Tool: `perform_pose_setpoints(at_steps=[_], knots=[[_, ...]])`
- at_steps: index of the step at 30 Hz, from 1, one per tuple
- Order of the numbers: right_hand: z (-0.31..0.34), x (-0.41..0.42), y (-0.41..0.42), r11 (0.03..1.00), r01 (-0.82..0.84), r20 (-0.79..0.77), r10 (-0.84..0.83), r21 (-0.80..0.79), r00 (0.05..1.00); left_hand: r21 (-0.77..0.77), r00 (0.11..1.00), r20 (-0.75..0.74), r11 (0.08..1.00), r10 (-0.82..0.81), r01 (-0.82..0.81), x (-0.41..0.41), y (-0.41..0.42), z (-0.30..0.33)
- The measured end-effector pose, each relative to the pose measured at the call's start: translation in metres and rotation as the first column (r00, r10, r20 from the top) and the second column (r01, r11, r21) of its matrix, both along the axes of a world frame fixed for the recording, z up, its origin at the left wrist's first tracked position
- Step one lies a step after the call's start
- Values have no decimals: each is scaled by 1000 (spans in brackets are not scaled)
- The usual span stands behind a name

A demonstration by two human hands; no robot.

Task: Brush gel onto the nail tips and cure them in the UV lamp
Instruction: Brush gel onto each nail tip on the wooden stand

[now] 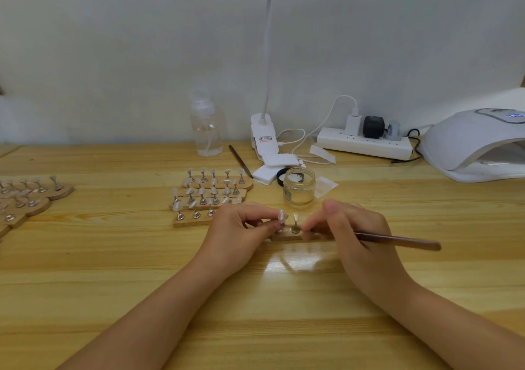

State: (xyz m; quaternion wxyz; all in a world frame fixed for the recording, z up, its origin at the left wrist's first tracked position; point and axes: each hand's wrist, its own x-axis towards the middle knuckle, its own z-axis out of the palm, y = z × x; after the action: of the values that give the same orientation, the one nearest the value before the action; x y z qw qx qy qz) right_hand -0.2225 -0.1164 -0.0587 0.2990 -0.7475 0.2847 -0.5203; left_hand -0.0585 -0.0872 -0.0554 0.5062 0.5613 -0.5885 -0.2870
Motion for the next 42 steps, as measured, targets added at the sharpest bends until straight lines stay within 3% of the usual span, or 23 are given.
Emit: perform_pose_setpoints(at_steps=[5,24,28,31,35,39,42], knots=[[2,0,-1,997,59,-32,-61,-57,998,11,1000,-2,1000,5,-5,0,0,0],[-1,0,-1,1000,22,13,-22,3,1000,-16,998,58,999,29,-28,-1,1,1],[1,0,-1,997,54,-64,-58,-55,996,-12,997,62,999,39,-39,-1,1,1],[-1,0,0,1000,2,15,-2,7,1000,-4,997,49,999,54,-53,-1,2,1],[0,0,-2,995,53,-58,-58,-81,997,-4,997,54,998,58,-58,-1,2,1],[-2,0,-2,1000,19,12,-19,-17,1000,-10,996,75,999,53,-53,-1,2,2],[-1,0,-2,994,64,-41,-68,-94,997,-10,994,93,998,60,-59,-1,2,2]])
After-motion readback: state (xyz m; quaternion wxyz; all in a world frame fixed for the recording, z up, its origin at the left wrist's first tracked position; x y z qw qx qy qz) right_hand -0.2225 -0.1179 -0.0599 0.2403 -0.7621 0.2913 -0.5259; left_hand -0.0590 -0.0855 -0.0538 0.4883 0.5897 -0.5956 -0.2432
